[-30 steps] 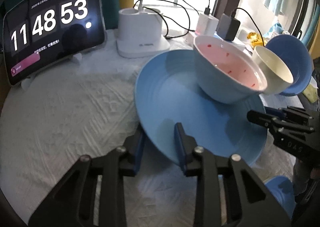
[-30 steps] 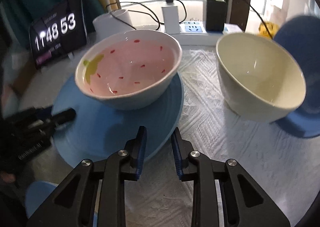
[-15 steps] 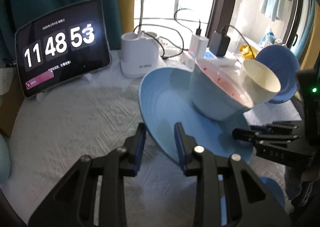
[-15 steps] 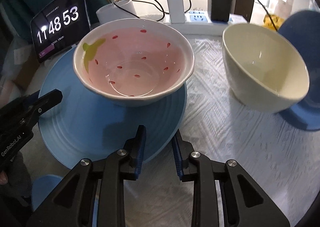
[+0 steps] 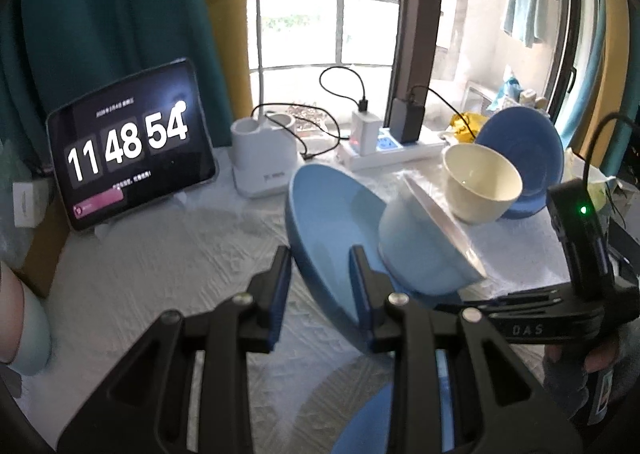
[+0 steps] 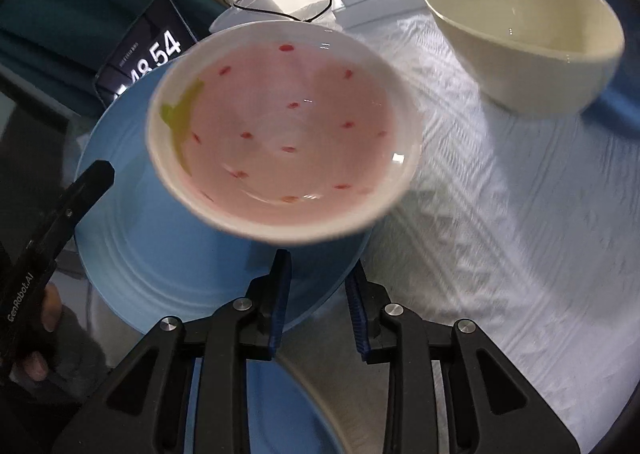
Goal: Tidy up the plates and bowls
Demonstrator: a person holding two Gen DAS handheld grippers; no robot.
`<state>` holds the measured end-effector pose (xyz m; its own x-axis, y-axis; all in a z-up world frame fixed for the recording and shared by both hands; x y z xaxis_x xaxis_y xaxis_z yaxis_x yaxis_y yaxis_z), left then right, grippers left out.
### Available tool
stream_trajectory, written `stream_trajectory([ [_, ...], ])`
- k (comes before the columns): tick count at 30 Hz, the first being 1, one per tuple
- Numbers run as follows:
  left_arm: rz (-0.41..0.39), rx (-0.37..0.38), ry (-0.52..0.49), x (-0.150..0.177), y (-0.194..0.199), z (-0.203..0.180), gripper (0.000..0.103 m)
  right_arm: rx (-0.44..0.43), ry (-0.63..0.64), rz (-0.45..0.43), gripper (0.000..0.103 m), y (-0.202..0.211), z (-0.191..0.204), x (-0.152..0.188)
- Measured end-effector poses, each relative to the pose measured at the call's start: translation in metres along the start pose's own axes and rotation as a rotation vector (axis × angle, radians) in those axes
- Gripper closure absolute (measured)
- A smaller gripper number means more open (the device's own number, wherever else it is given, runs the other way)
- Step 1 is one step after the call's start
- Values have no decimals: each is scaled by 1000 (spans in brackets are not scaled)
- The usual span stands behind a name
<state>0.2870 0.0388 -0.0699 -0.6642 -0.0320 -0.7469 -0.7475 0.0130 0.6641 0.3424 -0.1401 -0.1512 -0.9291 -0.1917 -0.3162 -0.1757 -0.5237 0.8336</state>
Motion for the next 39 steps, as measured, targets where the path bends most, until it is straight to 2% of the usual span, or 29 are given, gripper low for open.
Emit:
stream_trajectory([
  [4,-11,-6,-11,0,9,-4,73,-44,-29,-2,74,2,-2,7],
  [15,-90,-36,-49,-16,42,-11,73,-230,-57,65,72,-10,9,9],
  [21,-92,-39,-78,-22,45,-20,73,-317,-93,92,71,-22,7,8],
  [26,-91,-44,-121,-26,44,-34,73,-362,-122,94,71,-16,-9,16],
  [31,-91,-32,-152,-27,43,-44,73,-391,-155,84,71,-10,-27,22],
  [39,-85,-38,-101,-21,43,-20,73,-335,-126,102,70,-16,-22,18],
])
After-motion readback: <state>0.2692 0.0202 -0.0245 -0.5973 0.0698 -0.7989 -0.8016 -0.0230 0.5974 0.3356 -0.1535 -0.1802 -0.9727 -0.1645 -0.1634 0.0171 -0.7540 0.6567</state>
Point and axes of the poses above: each gripper's, at about its wrist camera, not at the fingertips, and y roughly against the way its jaws point, z to its left, x to its underside, the point moved 2 cm from there along -y, roughly the way its jaws point, and after that the axes turned 1 degree about y, right-handed, at the moved point
